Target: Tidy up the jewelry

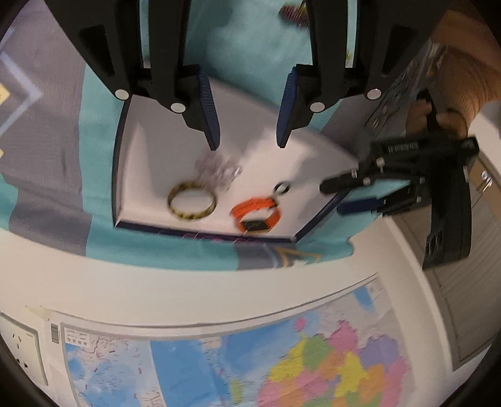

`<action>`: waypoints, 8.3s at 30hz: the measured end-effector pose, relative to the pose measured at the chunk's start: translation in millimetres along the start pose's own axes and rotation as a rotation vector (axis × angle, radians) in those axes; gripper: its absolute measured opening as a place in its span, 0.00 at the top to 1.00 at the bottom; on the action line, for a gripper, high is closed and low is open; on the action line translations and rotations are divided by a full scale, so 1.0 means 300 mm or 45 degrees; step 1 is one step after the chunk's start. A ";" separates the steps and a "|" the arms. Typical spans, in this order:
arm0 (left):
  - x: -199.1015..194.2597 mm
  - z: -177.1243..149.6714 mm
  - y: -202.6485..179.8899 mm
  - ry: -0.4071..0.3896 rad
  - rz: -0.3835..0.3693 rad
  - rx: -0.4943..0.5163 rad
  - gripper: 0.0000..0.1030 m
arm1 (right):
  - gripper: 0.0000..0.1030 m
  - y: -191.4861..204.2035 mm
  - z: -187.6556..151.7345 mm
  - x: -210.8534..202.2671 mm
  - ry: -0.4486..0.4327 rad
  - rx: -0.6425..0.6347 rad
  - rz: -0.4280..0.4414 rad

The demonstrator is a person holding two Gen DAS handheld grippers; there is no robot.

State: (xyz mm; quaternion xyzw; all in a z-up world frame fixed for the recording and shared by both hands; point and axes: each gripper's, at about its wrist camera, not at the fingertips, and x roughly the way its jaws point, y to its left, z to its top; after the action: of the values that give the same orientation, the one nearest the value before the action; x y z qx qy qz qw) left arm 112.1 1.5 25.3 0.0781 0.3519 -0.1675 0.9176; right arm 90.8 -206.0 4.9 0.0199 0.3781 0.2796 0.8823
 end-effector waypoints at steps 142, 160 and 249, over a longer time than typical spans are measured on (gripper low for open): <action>-0.142 -0.305 -0.112 0.125 -0.223 -0.081 0.86 | 0.95 0.051 -0.166 -0.075 0.071 0.021 -0.083; -0.136 -0.311 -0.106 0.137 -0.224 -0.091 0.86 | 0.95 0.017 -0.166 -0.101 0.048 0.074 -0.086; 0.029 -0.038 -0.002 0.073 -0.143 -0.082 0.80 | 0.96 0.034 0.135 -0.023 -0.074 -0.041 0.010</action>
State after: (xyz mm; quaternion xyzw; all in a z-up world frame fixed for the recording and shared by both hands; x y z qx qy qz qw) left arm 110.9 1.8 11.2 0.0332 0.3870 -0.2050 0.8984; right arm 109.7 -193.8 40.9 0.0152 0.3475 0.2886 0.8920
